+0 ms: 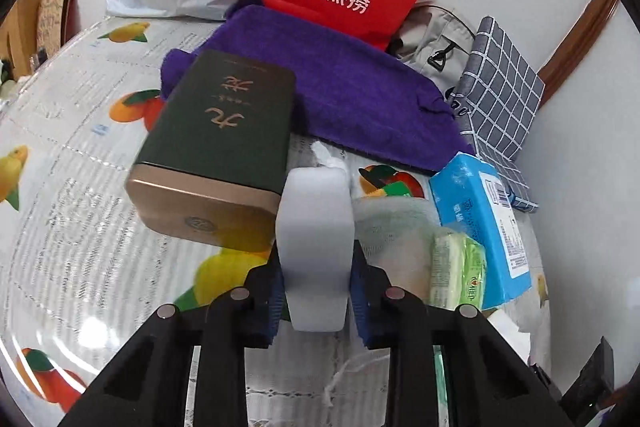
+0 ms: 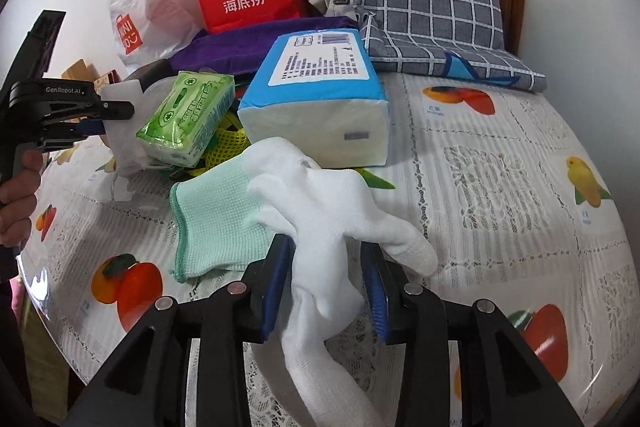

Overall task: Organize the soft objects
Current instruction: 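Carry the white glove with the right gripper onto the purple towel and release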

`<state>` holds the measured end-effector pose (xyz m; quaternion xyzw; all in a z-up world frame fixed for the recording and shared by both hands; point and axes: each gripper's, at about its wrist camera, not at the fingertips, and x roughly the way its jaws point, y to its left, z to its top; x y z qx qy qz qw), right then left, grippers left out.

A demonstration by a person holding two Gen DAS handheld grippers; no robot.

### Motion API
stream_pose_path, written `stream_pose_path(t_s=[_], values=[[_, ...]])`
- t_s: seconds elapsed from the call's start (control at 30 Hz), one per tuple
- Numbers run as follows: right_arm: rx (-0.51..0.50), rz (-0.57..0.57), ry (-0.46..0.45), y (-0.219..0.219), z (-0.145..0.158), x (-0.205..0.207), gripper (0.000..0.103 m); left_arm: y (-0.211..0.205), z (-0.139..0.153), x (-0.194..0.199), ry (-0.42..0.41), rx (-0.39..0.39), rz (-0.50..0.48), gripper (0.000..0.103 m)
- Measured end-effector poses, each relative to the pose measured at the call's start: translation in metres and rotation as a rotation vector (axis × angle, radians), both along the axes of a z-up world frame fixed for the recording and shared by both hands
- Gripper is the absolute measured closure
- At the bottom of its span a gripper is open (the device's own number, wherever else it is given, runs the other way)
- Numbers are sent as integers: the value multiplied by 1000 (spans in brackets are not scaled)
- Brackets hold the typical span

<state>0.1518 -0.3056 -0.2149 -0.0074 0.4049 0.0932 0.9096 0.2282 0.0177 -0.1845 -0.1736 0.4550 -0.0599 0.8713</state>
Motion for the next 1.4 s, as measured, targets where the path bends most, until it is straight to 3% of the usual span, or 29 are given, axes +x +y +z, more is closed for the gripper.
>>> stream_pose_path(t_s=[0.33,0.47,0.6,0.7,0.9,1.4], values=[[44,-47,28,-5,3,3,75,18,17,-35,-5,44,-6,76],[42,-85,41,-9,4,-2,76,31,9,-52,31,87,14,76],[39,-116,54,-12,7,-7,81,45,5,-68,37,69,40,75],[34,-129,51,-14,12,-13,85,48,8,-76,27,97,51,76],[44,-151,35,-17,31,-22,86,56,16,-84,18,69,55,76],[61,-120,-46,-3,95,-18,86,68,66,-85,-61,74,65,76]])
